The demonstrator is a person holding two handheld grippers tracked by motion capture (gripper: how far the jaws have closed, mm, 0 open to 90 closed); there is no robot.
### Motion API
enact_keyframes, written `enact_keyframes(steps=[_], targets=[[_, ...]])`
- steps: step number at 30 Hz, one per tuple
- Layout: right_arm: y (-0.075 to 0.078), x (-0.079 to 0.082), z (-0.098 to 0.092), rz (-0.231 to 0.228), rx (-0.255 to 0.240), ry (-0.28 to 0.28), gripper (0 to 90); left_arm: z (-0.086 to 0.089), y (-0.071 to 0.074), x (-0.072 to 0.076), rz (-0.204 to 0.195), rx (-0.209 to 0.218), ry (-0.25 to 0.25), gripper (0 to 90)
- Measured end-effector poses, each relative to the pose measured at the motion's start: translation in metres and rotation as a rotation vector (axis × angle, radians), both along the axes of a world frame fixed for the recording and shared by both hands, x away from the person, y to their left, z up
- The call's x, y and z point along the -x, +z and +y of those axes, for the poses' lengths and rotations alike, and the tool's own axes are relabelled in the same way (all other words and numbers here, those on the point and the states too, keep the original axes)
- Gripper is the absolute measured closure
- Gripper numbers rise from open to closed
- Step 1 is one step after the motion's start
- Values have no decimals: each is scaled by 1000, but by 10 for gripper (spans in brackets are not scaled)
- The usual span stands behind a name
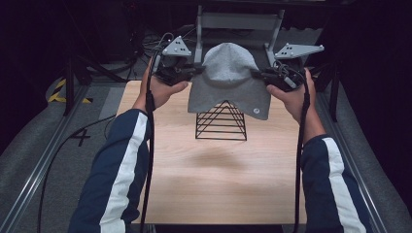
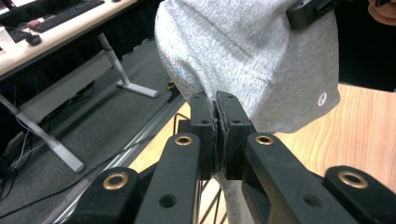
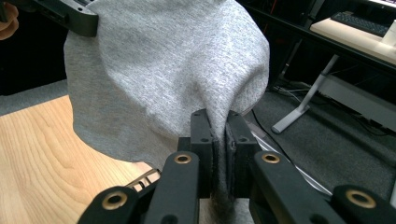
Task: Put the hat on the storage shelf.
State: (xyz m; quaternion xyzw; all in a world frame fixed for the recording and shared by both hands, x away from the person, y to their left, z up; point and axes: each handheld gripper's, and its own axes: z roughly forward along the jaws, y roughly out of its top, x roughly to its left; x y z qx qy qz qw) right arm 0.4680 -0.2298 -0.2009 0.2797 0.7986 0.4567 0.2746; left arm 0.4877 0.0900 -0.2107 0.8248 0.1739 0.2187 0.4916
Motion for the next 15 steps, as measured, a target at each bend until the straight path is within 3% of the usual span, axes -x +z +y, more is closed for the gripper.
enact_keyframes(steps=[11, 15], targets=[[-19, -6, -1, 30, 8, 0, 840, -1, -22, -3, 26, -5, 0, 864], [-28, -7, -2, 43, 16, 2, 840, -5, -36, -4, 40, -31, -11, 863]])
